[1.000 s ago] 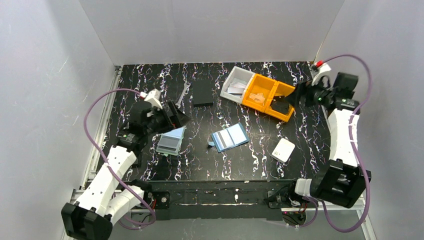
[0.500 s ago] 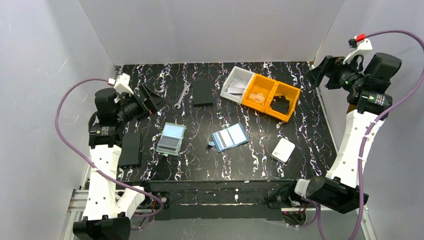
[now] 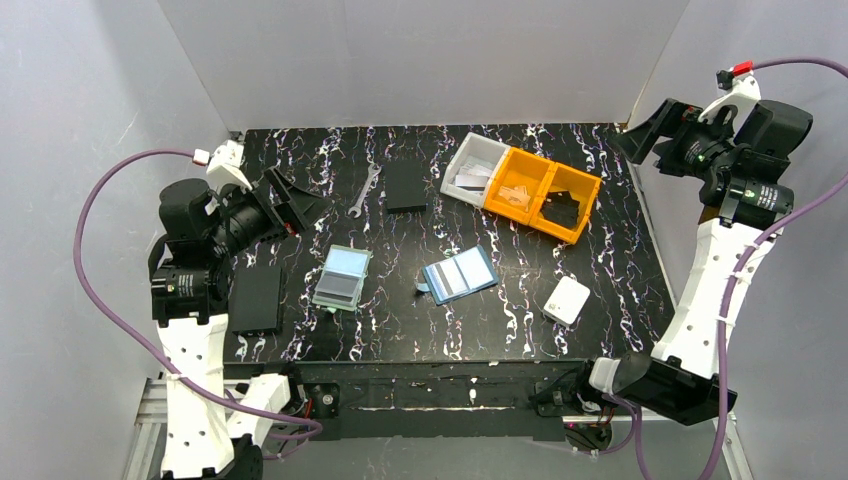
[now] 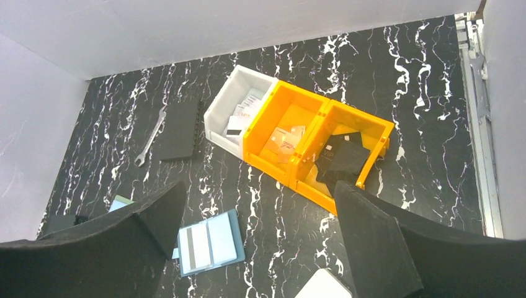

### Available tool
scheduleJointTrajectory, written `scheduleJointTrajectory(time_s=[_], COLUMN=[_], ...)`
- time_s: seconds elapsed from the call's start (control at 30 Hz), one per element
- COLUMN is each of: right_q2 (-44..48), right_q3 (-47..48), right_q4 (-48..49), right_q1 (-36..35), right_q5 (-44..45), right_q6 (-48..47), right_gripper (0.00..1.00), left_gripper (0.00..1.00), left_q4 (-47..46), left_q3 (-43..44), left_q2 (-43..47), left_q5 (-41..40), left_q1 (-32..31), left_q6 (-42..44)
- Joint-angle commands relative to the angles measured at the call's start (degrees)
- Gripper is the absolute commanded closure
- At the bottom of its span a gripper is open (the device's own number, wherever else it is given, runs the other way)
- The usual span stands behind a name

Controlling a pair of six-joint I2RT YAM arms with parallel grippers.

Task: Take the credit cards out of the card holder
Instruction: Reset both arms

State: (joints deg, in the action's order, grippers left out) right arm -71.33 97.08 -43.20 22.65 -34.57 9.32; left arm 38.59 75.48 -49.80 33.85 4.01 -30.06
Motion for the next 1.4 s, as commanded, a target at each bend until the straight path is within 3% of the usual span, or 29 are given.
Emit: scheduleJointTrajectory(time_s=[0.0,0.27,1.37], right_q2=[3.00,5.64,6.29], right_q3=[-0.83,-5.46,-6.55], right_q4=[1.21,4.60,5.13], right_q1=[0.02,0.02,0.02], right_q5=[1.16,1.32,4.14], right_q6=[0.83,1.82,3.48], right_gripper=[0.01,0.02,0.02], left_gripper=[0.02,0.02,0.02], left_q4=[1.11,1.93,3.51], left_q3=[-0.51,-0.74,-1.08], left_q2=[1.39,2.51,2.42], left_q5=[0.48,0.42,0.07], left_q1=[0.33,0.34,0.31], left_q6=[-0.83,-1.76,0.62])
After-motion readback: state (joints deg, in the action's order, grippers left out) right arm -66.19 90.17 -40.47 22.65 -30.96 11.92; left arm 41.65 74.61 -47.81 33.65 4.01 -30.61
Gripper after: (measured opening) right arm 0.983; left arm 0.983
